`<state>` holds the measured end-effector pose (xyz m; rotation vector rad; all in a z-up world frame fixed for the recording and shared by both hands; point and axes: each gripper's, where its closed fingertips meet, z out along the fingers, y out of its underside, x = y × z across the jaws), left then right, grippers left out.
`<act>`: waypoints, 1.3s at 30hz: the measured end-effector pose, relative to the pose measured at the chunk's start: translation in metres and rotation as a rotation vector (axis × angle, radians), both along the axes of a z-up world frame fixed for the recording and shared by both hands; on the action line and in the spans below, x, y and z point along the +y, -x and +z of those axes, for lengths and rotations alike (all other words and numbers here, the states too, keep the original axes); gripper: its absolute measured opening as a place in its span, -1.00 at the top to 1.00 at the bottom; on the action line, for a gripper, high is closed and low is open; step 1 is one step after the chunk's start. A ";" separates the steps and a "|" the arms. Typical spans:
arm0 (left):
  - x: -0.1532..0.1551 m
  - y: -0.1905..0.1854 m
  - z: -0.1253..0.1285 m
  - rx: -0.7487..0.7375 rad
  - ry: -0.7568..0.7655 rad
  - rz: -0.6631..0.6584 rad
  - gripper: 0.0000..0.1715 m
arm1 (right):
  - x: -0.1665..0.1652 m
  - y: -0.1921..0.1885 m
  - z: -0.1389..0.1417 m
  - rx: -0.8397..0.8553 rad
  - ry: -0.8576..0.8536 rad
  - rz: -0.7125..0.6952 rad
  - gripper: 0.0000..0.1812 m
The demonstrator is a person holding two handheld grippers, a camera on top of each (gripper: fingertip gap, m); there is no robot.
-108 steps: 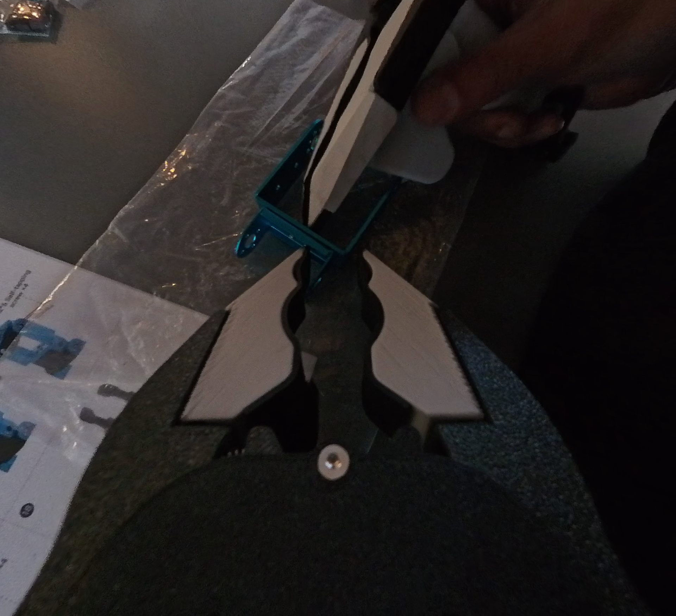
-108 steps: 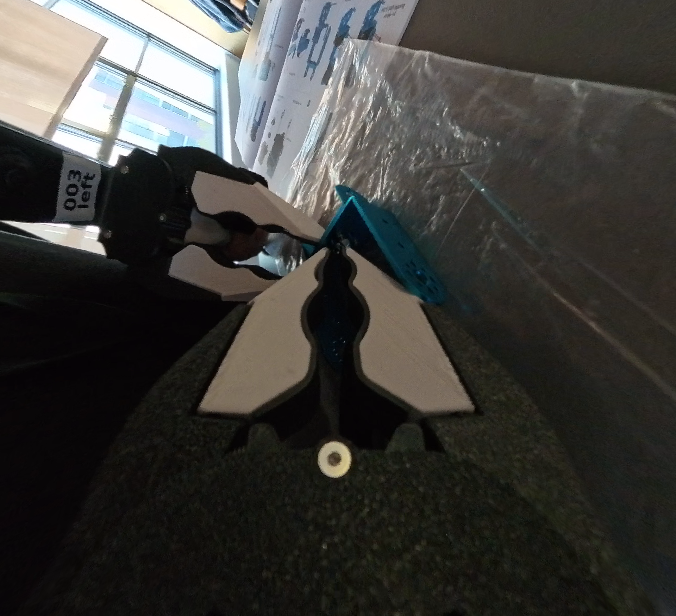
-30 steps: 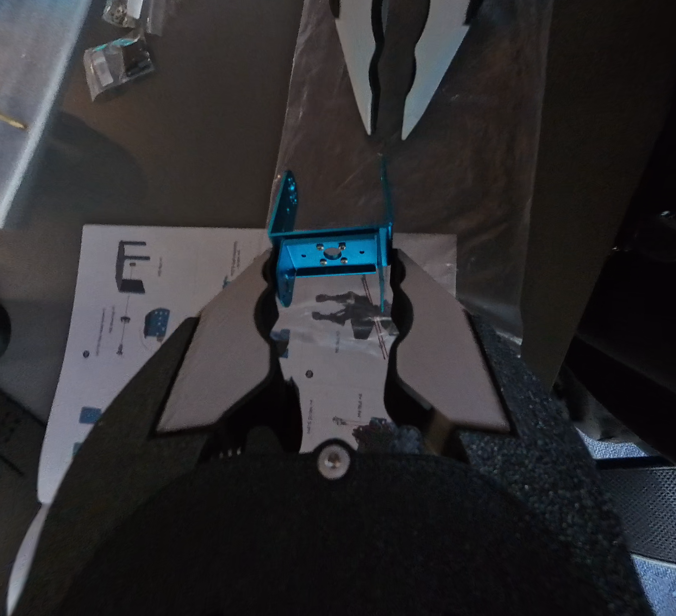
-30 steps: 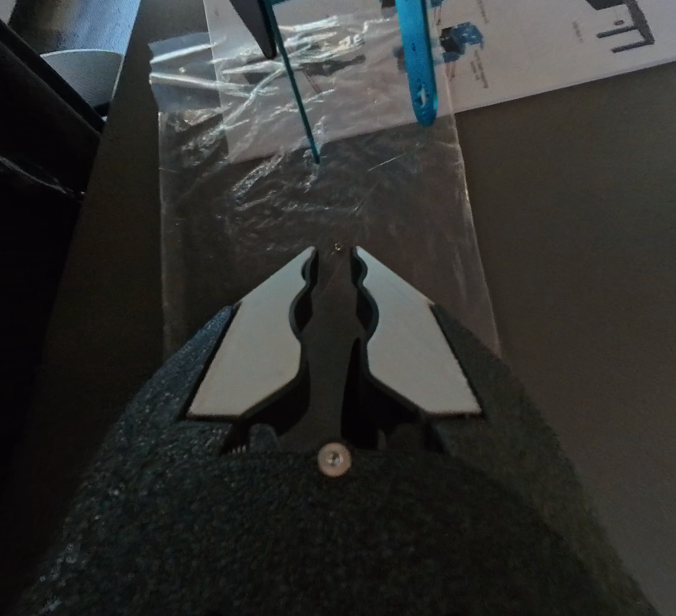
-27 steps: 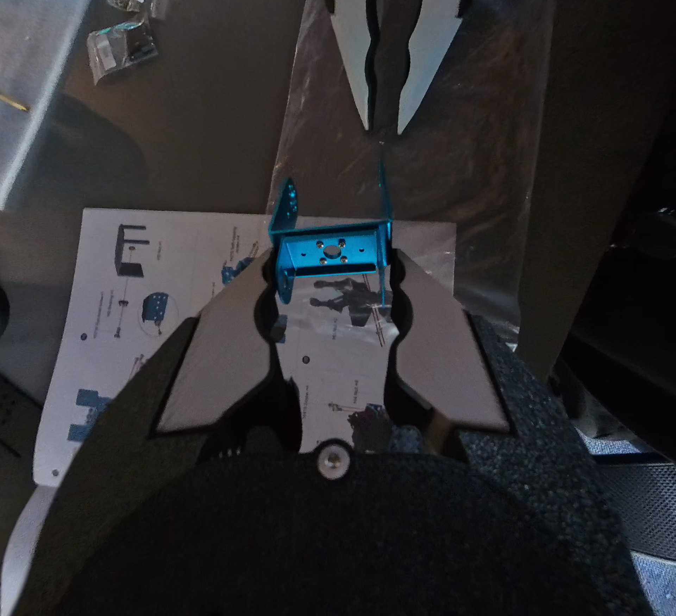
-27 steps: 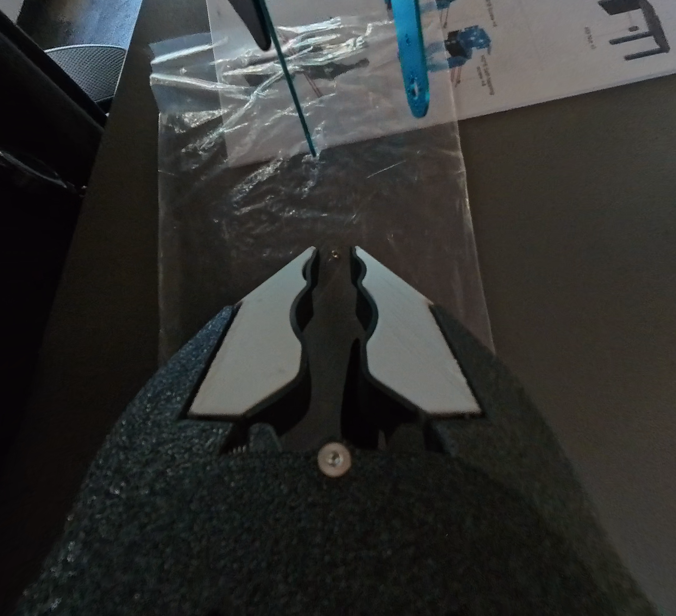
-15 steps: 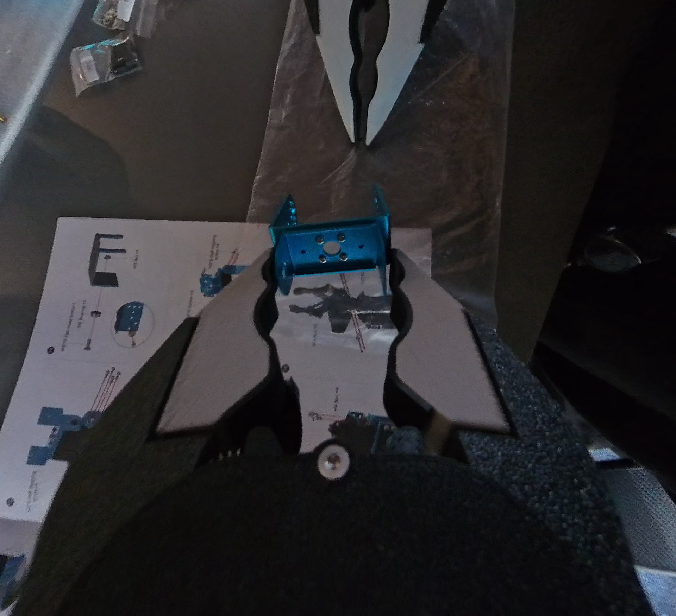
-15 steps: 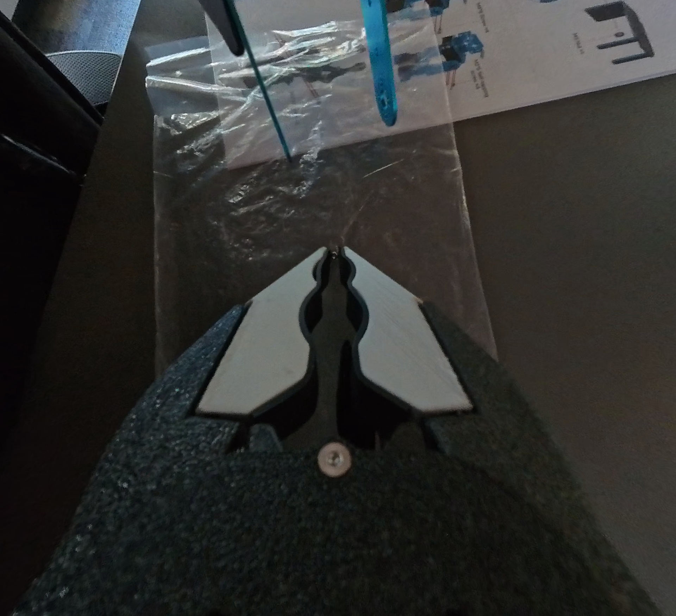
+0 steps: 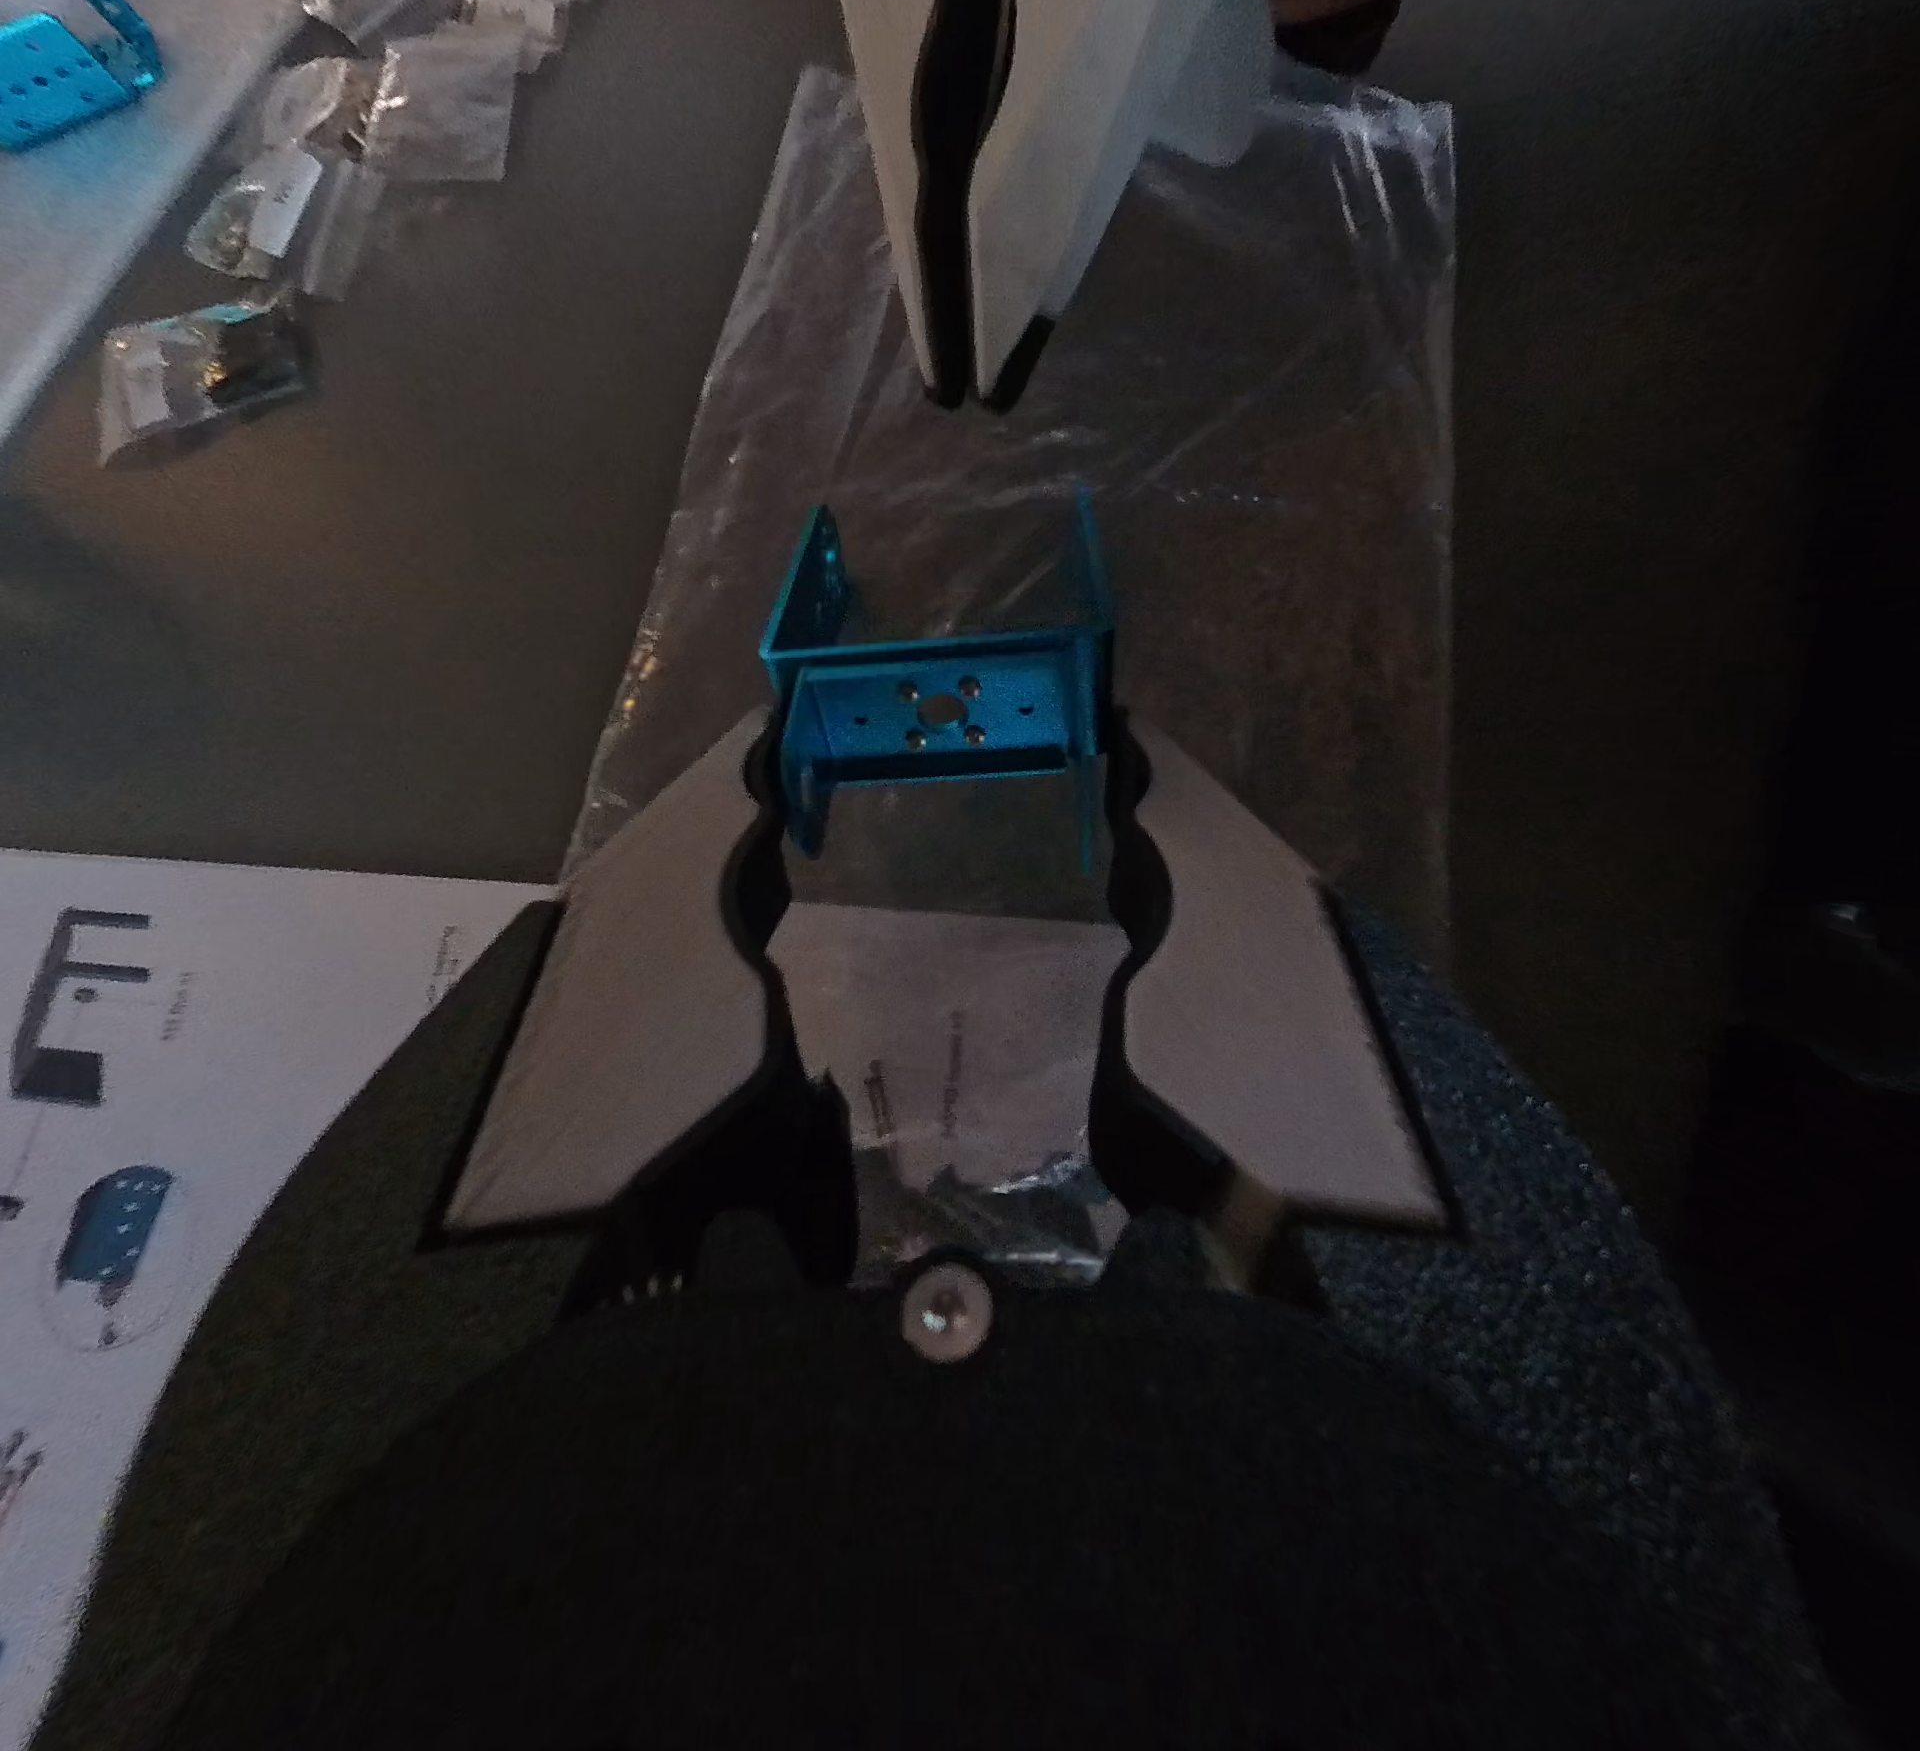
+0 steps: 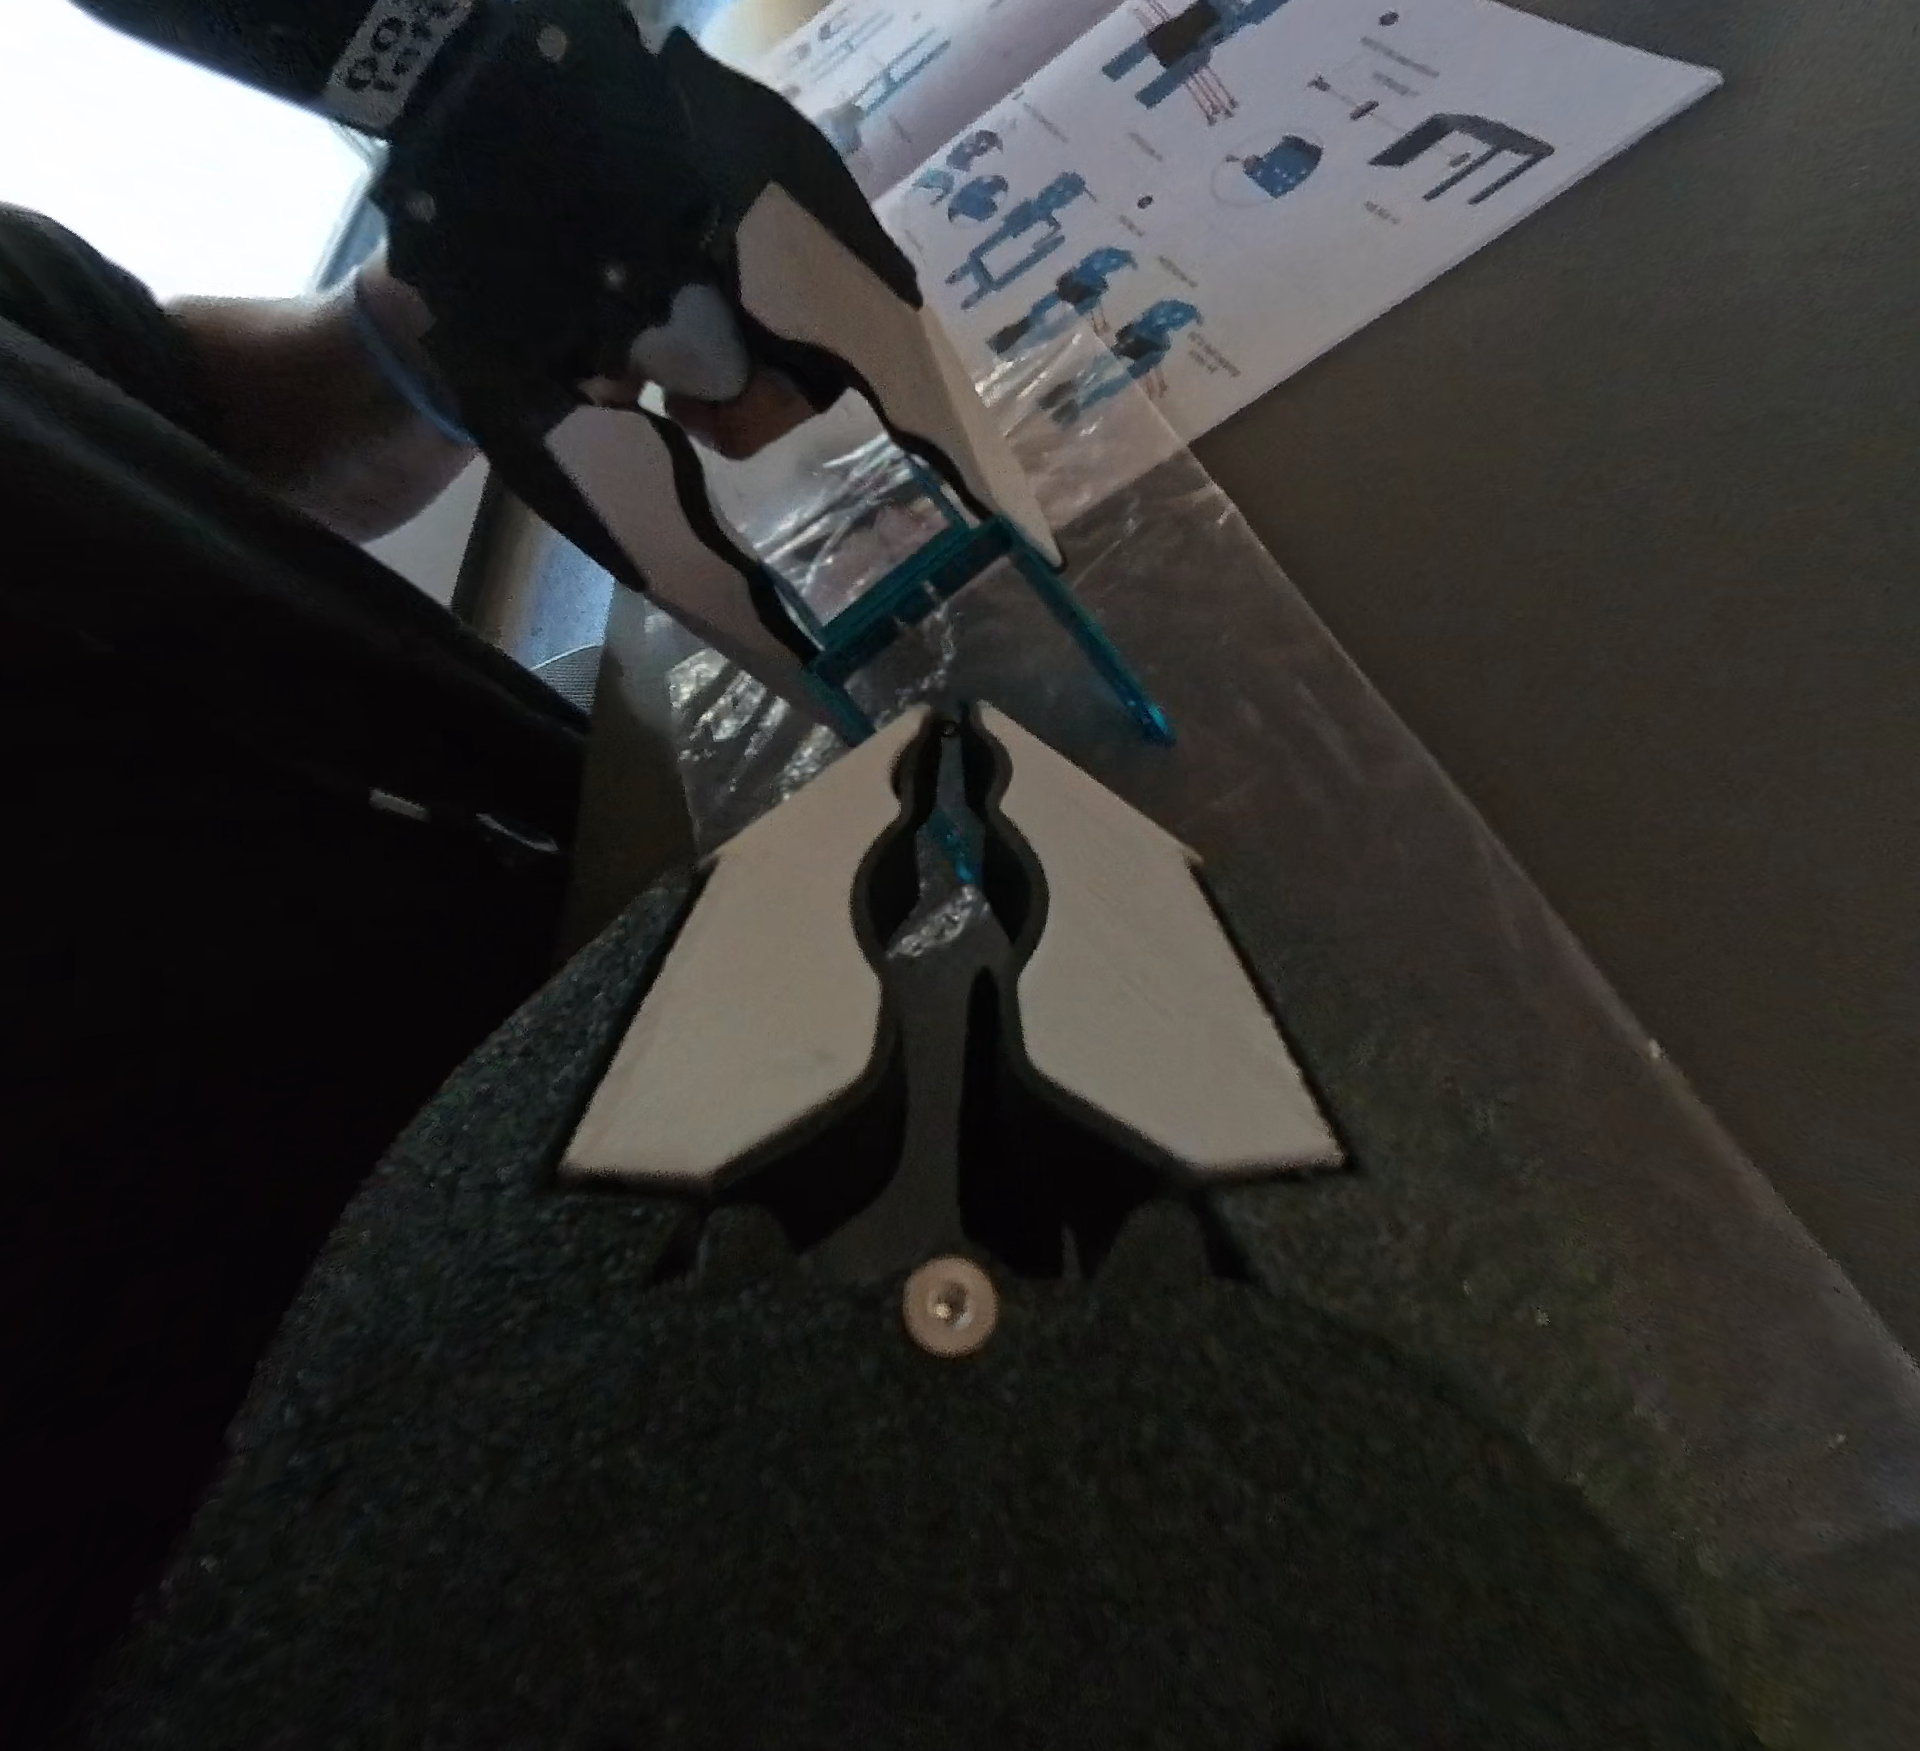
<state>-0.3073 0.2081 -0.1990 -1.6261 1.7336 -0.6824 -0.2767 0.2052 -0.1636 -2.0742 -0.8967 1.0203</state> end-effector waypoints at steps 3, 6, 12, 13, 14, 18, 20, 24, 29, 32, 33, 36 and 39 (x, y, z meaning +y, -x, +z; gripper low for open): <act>-0.006 0.002 -0.013 0.041 0.008 -0.001 0.30 | -0.003 0.003 -0.007 -0.041 -0.033 -0.004 0.97; -0.007 0.004 -0.013 0.056 0.008 0.014 0.30 | -0.007 0.015 -0.013 -0.101 -0.095 0.038 0.96; -0.005 0.008 -0.009 0.065 -0.005 0.088 0.23 | -0.005 0.025 -0.016 -0.139 -0.095 0.070 0.97; -0.004 0.009 -0.007 0.058 0.001 0.111 0.21 | -0.005 0.025 -0.014 -0.123 -0.083 0.066 0.98; -0.004 0.011 -0.004 0.050 0.011 0.131 0.20 | -0.005 0.026 -0.012 -0.107 -0.076 0.066 0.97; -0.007 0.021 0.005 0.004 0.066 0.217 0.19 | -0.004 0.026 -0.011 -0.089 -0.069 0.064 0.96; -0.009 0.024 0.011 -0.045 0.153 0.297 0.23 | -0.003 0.030 -0.013 -0.092 -0.072 0.070 0.97; -0.030 0.019 0.013 -0.110 0.374 0.336 0.26 | 0.001 0.035 -0.018 -0.109 -0.074 0.103 0.97; -0.036 0.011 0.001 -0.078 0.380 0.367 0.26 | -0.001 0.041 -0.025 -0.120 -0.018 0.160 0.96; -0.040 0.005 0.002 -0.087 0.395 0.364 0.27 | -0.002 0.045 -0.029 -0.115 0.025 0.158 0.96; -0.040 0.005 0.002 -0.089 0.392 0.366 0.27 | -0.002 0.045 -0.031 -0.122 0.025 0.157 0.96; -0.040 0.003 0.000 -0.079 0.381 0.370 0.27 | -0.002 0.048 -0.036 -0.138 0.018 0.162 0.95; -0.039 0.003 -0.001 -0.073 0.372 0.371 0.28 | -0.002 0.047 -0.036 -0.137 0.013 0.166 0.96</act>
